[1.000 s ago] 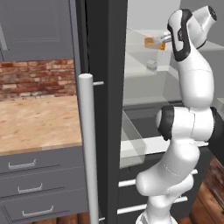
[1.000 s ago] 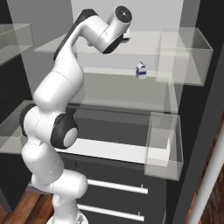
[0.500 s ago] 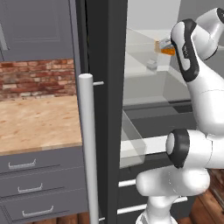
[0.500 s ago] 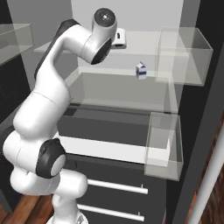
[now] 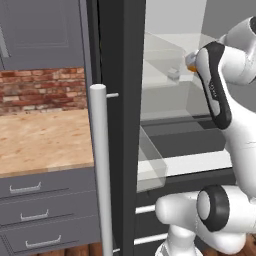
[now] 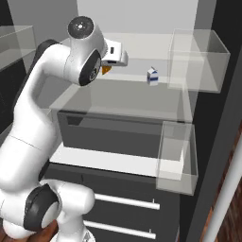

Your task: Pick the cheese from the fridge and the cheese grater from the cabinet and place them next to the salad bowl.

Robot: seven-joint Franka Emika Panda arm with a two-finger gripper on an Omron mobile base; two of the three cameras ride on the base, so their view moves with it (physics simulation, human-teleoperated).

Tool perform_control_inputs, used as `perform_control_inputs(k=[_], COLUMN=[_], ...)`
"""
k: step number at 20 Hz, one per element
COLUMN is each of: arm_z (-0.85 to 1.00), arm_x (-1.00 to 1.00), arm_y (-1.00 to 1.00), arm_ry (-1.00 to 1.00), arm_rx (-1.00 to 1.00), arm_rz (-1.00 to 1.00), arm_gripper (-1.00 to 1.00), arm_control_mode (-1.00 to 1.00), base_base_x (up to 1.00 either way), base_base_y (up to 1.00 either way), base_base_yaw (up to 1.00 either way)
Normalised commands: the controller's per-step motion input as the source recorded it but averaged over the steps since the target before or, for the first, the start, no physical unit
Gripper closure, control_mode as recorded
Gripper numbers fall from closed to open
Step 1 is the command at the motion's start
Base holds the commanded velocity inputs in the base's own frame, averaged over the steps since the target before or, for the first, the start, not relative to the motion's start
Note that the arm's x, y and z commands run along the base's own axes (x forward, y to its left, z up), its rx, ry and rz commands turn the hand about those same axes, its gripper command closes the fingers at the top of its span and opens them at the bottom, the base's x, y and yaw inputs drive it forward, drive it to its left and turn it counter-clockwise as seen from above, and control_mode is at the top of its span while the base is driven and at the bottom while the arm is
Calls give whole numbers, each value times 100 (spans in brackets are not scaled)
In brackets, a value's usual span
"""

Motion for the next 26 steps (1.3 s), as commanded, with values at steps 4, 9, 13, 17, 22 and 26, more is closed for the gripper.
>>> perform_control_inputs(k=[4, 9, 13, 17, 22, 26], arm_z=[-20, -38, -71, -66, -54, -37], arm_x=[-87, -83, -64, -44, -30, -20], arm_y=[-7, -5, 2, 3, 13, 13], arm_ry=[4, 3, 1, 8, 5, 0], arm_rx=[7, 12, 3, 9, 6, 7], arm_rz=[-4, -4, 0, 0, 0, -1], arm_gripper=[100, 100, 100, 100, 100, 100], arm_control_mode=[-100, -100, -100, -100, -100, -100], base_base_x=[0, 0, 0, 0, 0, 0], base_base_y=[0, 0, 0, 0, 0, 0], base_base_yaw=[0, 0, 0, 0, 0, 0])
